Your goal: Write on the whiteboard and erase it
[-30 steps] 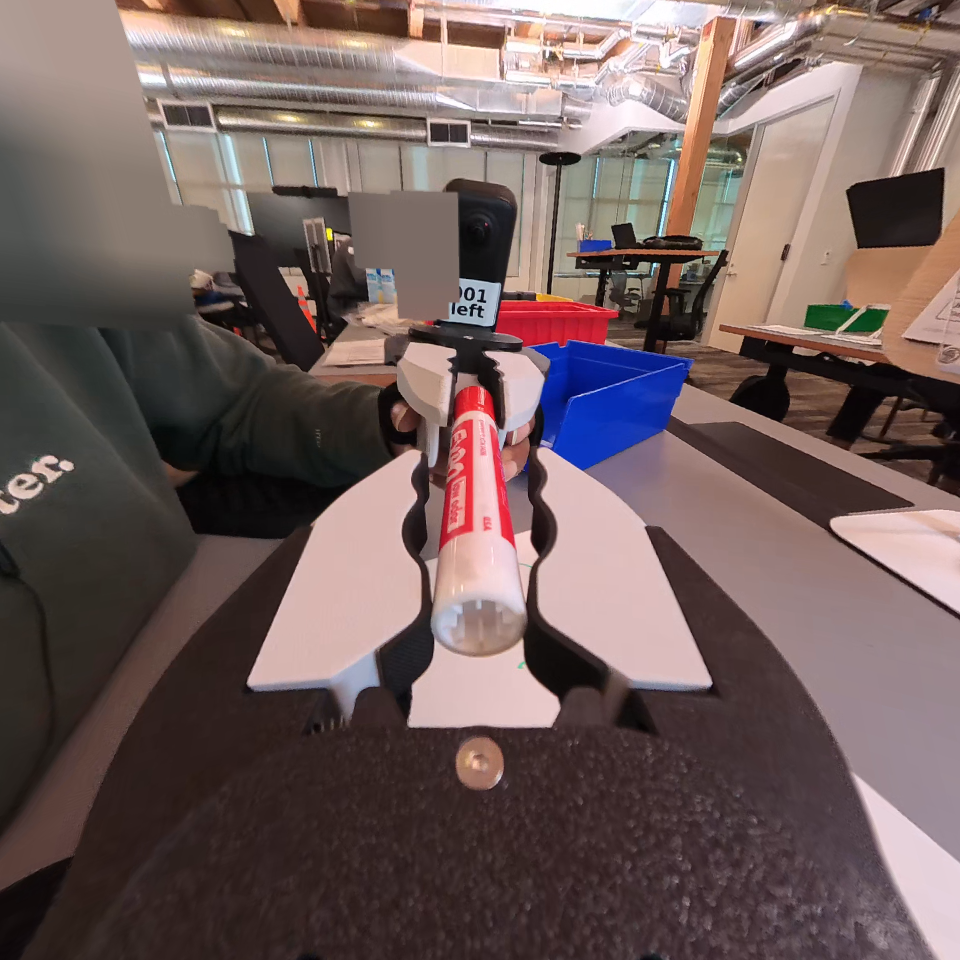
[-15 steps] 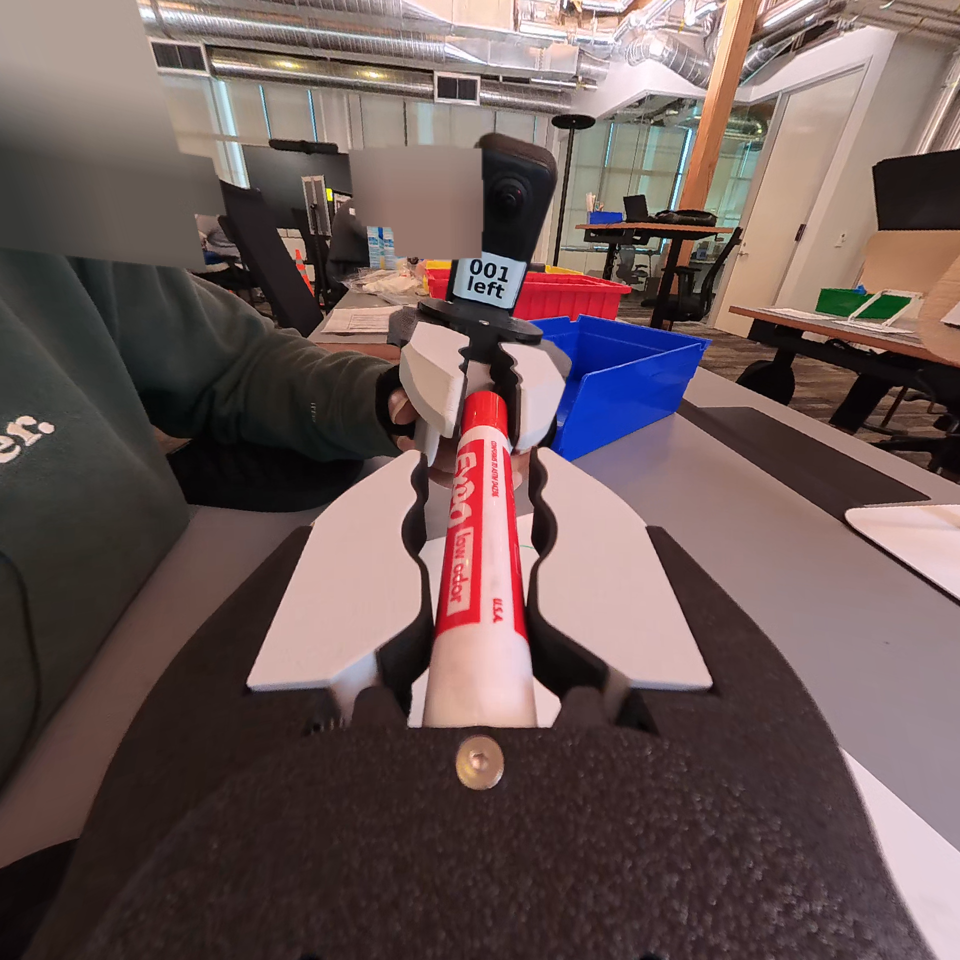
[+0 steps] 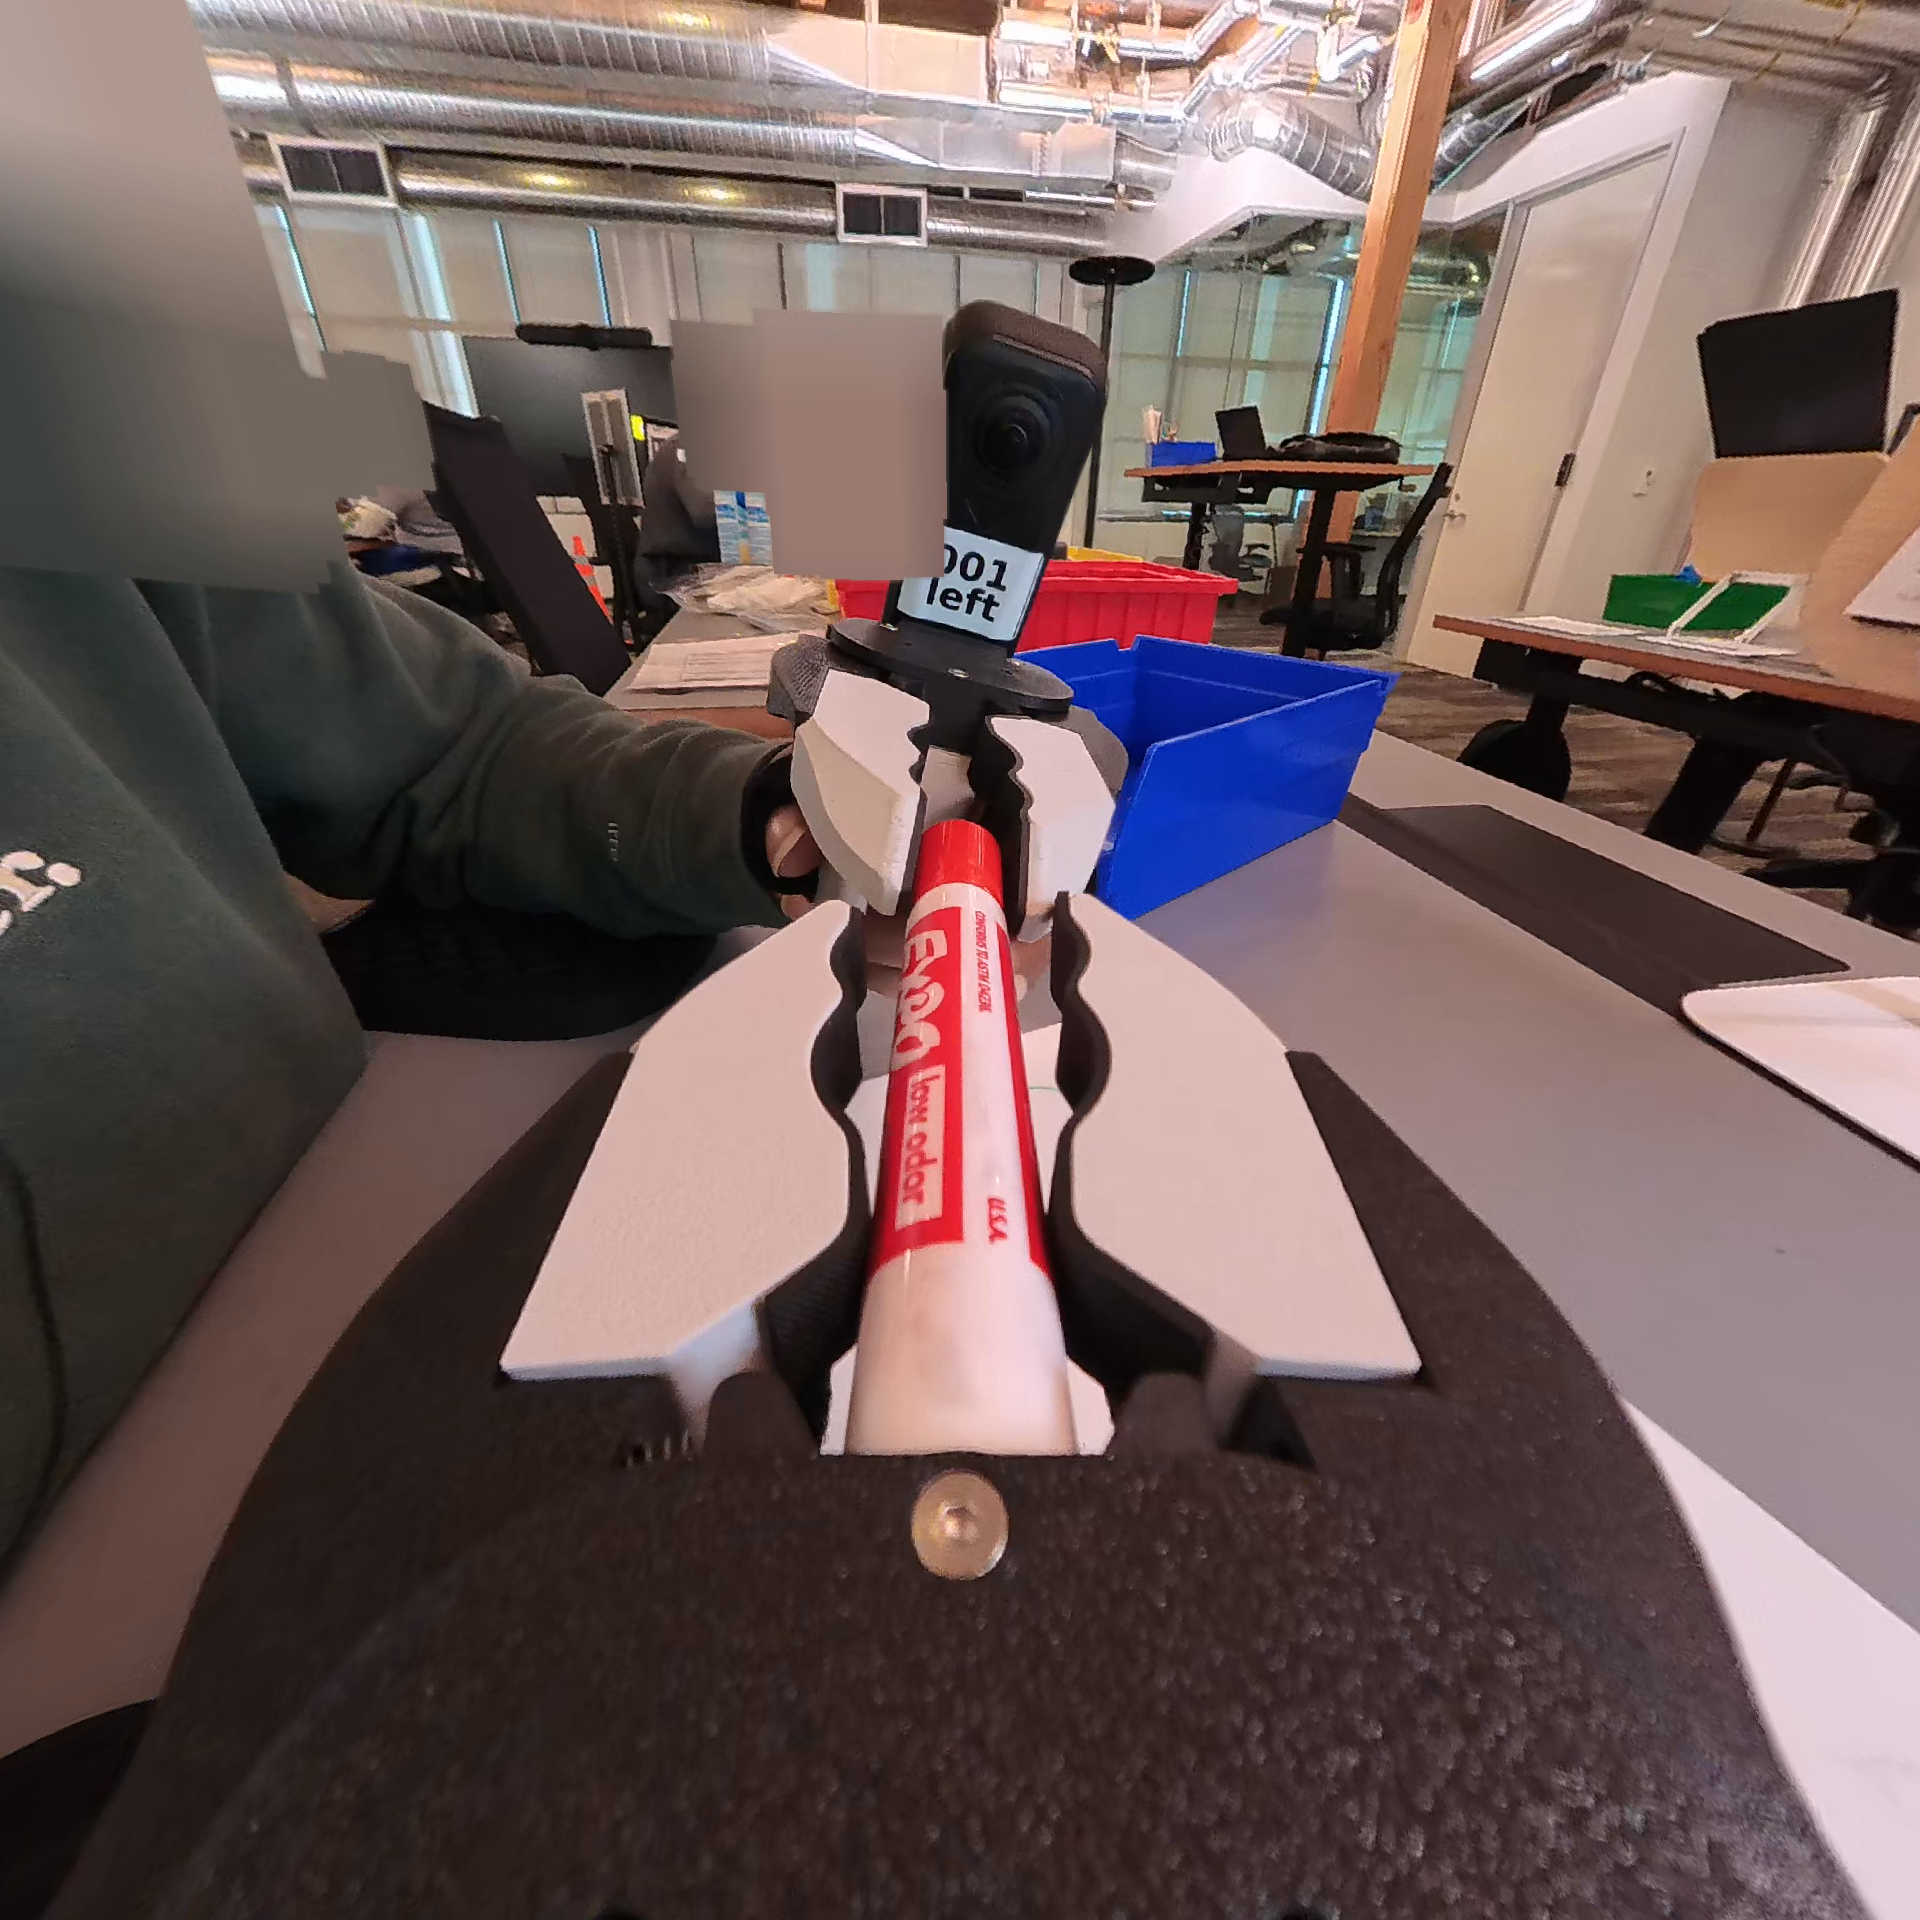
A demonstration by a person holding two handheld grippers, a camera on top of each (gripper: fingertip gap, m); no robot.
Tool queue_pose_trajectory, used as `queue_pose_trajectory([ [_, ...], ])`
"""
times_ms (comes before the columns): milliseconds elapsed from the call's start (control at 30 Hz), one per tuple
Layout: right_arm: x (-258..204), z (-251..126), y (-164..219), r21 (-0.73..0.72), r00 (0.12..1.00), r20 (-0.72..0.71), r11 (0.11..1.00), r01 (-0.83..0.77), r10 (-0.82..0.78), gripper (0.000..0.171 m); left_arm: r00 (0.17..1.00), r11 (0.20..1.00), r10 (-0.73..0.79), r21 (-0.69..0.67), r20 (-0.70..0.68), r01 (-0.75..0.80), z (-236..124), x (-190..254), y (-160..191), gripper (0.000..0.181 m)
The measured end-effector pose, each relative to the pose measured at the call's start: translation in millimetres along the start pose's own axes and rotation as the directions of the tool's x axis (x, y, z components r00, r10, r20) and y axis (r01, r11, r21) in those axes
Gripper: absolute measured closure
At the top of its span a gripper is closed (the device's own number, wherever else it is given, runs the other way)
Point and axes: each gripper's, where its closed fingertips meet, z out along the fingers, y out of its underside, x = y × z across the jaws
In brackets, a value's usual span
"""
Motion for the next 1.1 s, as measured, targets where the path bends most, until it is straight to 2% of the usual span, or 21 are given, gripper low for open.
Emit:
queue_pose_trajectory([
  [400,6,2,10,-0.019,0.996,-0.024,0.996,-0.082,0.082,0.137,0.999,0.999,-0.041,-0.015,0.023,0.041,-1,-9,9,0.162],
  [767,7,1,12,-0.021,0.994,-0.018,0.994,-0.107,0.107,0.137,0.999,0.999,-0.019,-0.034,0.040,0.021,-1,-10,11,0.162],
  [1100,7,1,7,0.007,0.993,-0.008,0.993,-0.117,0.117,0.137,0.999,1.000,-0.004,0.001,0.033,0.004,-1,-8,6,0.161],
])
